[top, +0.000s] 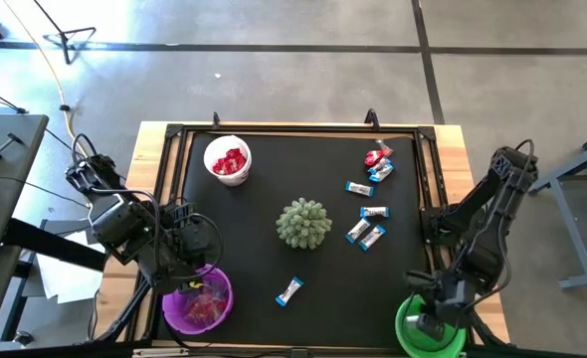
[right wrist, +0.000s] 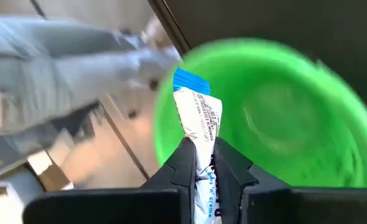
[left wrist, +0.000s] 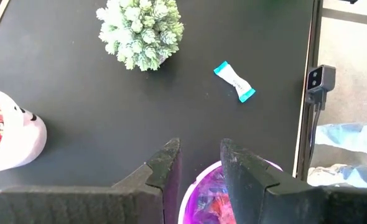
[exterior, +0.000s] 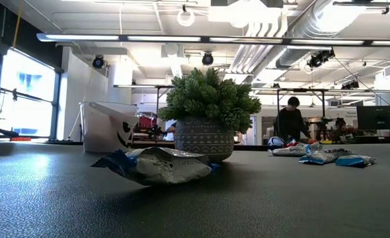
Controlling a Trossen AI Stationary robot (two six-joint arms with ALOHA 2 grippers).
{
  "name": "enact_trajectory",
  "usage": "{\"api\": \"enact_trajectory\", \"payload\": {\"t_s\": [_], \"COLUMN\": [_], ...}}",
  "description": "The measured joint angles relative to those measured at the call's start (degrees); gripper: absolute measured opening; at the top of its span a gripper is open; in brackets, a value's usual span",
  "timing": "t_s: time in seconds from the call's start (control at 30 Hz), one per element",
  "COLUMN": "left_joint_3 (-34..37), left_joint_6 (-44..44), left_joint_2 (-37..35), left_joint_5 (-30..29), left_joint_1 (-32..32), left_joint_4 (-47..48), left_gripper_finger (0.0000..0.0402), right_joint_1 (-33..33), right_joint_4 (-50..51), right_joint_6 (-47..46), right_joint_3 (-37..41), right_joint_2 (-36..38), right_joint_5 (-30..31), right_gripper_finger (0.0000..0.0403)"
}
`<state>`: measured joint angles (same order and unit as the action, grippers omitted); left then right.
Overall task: Organize candy in baskets
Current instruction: Put the white chocolate bar into the green bucket
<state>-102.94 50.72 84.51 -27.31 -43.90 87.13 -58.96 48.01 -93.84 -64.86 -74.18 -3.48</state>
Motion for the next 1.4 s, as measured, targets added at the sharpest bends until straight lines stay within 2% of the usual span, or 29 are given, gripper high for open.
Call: {"api": "enact_trajectory", "payload": {"t_s": [0.07, 0.27, 0.5, 0.7, 0.87, 1.03, 1.13, 1.3, 1.4], "left_joint_3": [0.0, 0.0, 0.0, 0.0, 0.0, 0.0, 0.0, 0.0, 0.0], "left_joint_6": [0.0, -0.3, -0.9, -0.9, -3.5, -5.0, -4.6, -0.2, 0.0], "left_joint_2": [0.0, 0.0, 0.0, 0.0, 0.0, 0.0, 0.0, 0.0, 0.0], "left_joint_5": [0.0, -0.3, -0.9, -2.1, -4.3, -4.6, -4.4, -5.7, -6.1], "left_joint_1": [0.0, 0.0, 0.0, 0.0, 0.0, 0.0, -0.3, -2.4, -4.6], "left_joint_4": [0.2, 0.7, 0.7, 0.7, -0.5, -0.8, -0.8, -0.8, -0.9], "left_gripper_finger": [0.0101, 0.0101, 0.0101, 0.0101, 0.0101, 0.0101, 0.0101, 0.0101, 0.0101], "right_joint_1": [-0.5, -0.7, -0.7, 1.6, 6.9, 12.9, 17.1, 24.1, 26.7], "right_joint_4": [1.5, 3.6, 3.5, 3.6, 3.6, 4.1, 4.0, 3.4, -0.7], "right_joint_6": [-2.5, -10.7, -11.3, -10.3, -0.3, 11.6, 19.5, 29.9, 37.1], "right_joint_3": [0.0, 0.0, 0.0, 0.0, 0.0, 0.0, 0.0, 0.0, 0.0], "right_joint_2": [0.0, -0.1, -0.1, -0.1, -0.1, -0.1, -0.4, -3.3, -6.2], "right_joint_5": [-3.0, -3.2, -3.7, -2.0, 11.5, 17.8, 18.0, 13.0, 10.1], "right_gripper_finger": [0.0025, 0.0055, 0.0128, 0.0145, 0.0126, 0.0106, 0.0099, 0.0097, 0.0097]}}
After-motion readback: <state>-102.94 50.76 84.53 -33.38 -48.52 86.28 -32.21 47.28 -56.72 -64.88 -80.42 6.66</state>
